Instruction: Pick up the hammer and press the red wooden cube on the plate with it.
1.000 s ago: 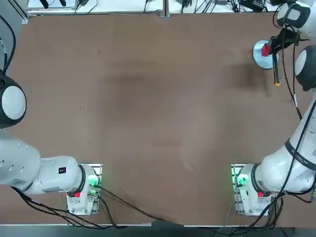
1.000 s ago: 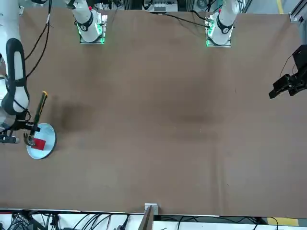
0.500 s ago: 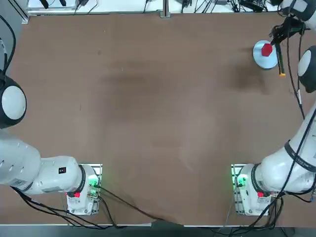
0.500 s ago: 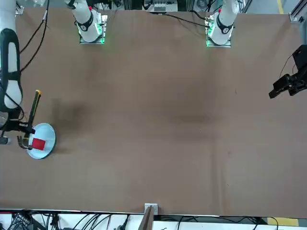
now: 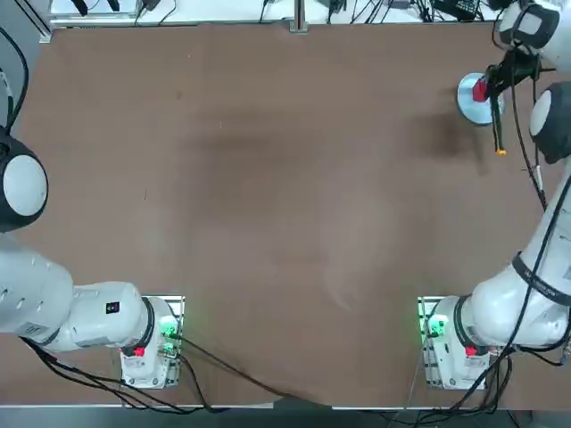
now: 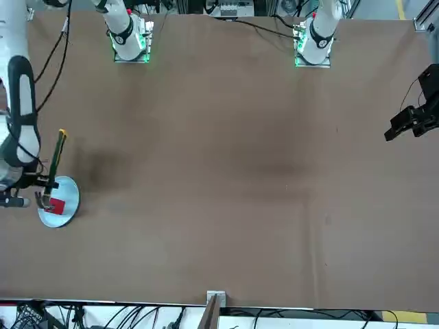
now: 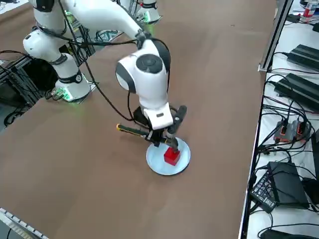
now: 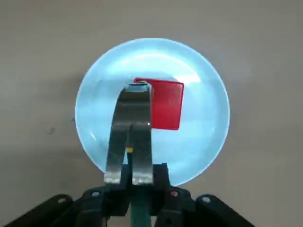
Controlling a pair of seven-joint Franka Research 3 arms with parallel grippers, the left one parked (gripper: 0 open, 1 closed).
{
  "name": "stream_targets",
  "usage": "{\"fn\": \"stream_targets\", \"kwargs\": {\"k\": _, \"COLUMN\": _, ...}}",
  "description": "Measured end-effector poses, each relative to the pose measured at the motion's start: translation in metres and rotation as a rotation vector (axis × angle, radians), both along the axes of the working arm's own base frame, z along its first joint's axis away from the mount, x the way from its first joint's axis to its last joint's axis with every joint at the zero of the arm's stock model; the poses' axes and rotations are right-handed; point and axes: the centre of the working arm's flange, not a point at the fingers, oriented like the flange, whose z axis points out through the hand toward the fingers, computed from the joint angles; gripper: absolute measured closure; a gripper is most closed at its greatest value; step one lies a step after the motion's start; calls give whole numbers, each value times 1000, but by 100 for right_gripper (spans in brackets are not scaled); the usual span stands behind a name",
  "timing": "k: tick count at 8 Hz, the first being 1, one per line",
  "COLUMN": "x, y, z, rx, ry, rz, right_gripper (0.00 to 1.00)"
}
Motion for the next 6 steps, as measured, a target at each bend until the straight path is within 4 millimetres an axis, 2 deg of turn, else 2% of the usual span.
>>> {"fn": "stream_targets", "kwargs": {"k": 1, "x": 5, "y": 6, "z": 18, "rx": 2, "ry": -19, "rz": 13, "right_gripper": 79}}
{"fn": "stream_targets", "kwargs": {"k": 2, "x": 10, "y": 19, "z": 50, "rx": 14, "ry": -38, "rz": 33, "right_gripper": 79}}
{"fn": "stream_targets", "kwargs": {"k": 3, "x": 14, "y": 44, "z": 86, "rx": 35, "ry": -60, "rz": 69, "right_gripper": 79}}
{"fn": "stream_targets", "kwargs": {"k": 4, "x": 18, "y": 86, "z": 112, "rx": 56, "ry": -74, "rz": 95, "right_gripper": 79}}
{"fn": "stream_targets", "kwargs": {"k": 5, "x": 21, "y": 137, "z": 121, "rx": 72, "ry": -72, "rz": 100, "right_gripper": 79}}
{"fn": "stream_targets", "kwargs": {"k": 6, "x": 21, "y": 193, "z": 113, "rx": 83, "ry": -53, "rz": 110, "right_gripper": 79}}
